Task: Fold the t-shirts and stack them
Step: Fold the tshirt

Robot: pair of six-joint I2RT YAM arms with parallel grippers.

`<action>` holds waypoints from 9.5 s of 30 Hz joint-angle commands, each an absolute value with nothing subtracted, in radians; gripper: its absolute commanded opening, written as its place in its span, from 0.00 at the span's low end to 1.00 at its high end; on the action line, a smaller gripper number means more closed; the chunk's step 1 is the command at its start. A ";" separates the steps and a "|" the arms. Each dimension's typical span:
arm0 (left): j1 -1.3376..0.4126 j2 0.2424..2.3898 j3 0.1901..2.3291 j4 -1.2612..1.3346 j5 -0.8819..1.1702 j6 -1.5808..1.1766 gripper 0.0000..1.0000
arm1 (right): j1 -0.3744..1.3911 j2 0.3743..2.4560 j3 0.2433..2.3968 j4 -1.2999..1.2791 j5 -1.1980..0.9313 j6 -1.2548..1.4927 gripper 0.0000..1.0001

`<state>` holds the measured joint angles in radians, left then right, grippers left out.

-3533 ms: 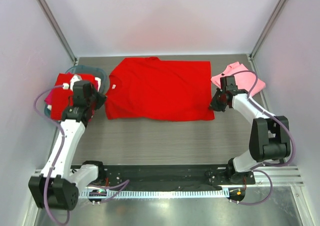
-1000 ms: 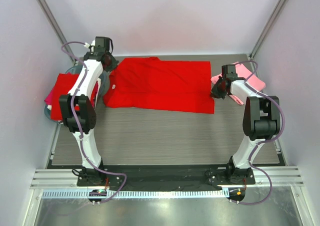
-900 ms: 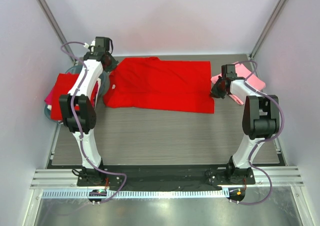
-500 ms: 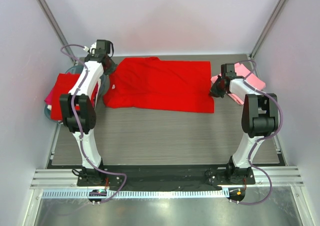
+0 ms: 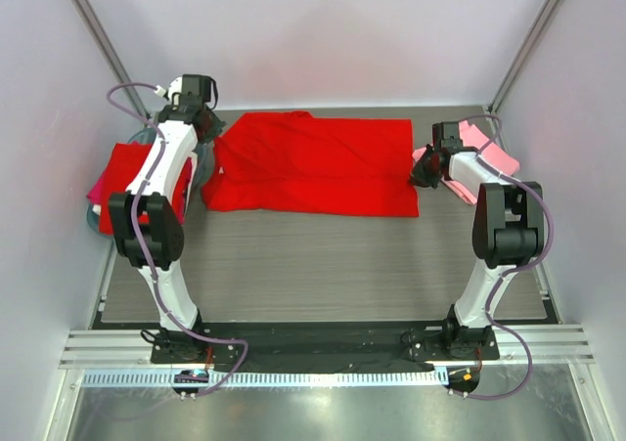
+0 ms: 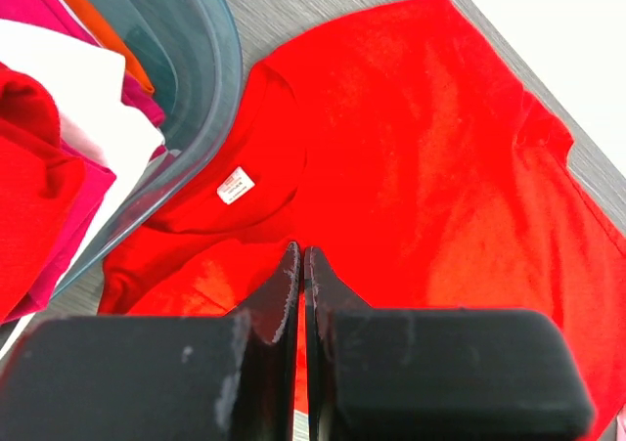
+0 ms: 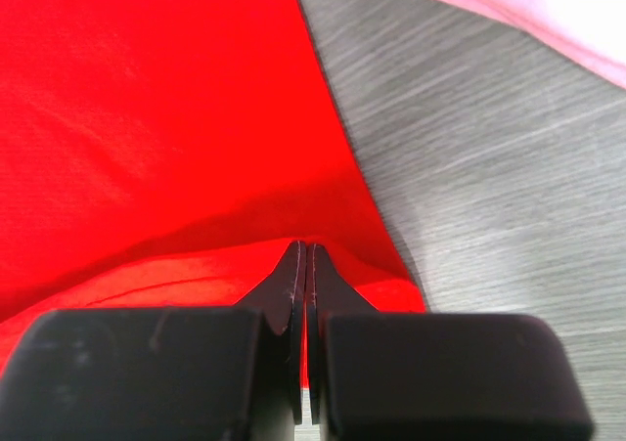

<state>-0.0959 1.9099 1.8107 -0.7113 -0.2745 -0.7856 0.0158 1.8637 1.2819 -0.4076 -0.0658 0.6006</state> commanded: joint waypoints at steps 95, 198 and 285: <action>-0.304 1.201 0.517 0.141 -0.388 -1.155 0.57 | -0.104 1.299 0.472 0.048 0.014 0.663 0.01; -0.129 0.960 0.407 -0.290 -0.353 -1.040 0.00 | -0.104 1.023 0.497 -0.305 0.037 0.747 0.01; 0.092 0.994 1.313 -0.715 -0.135 -0.971 0.01 | -0.104 0.983 1.297 -0.636 -0.005 0.738 0.01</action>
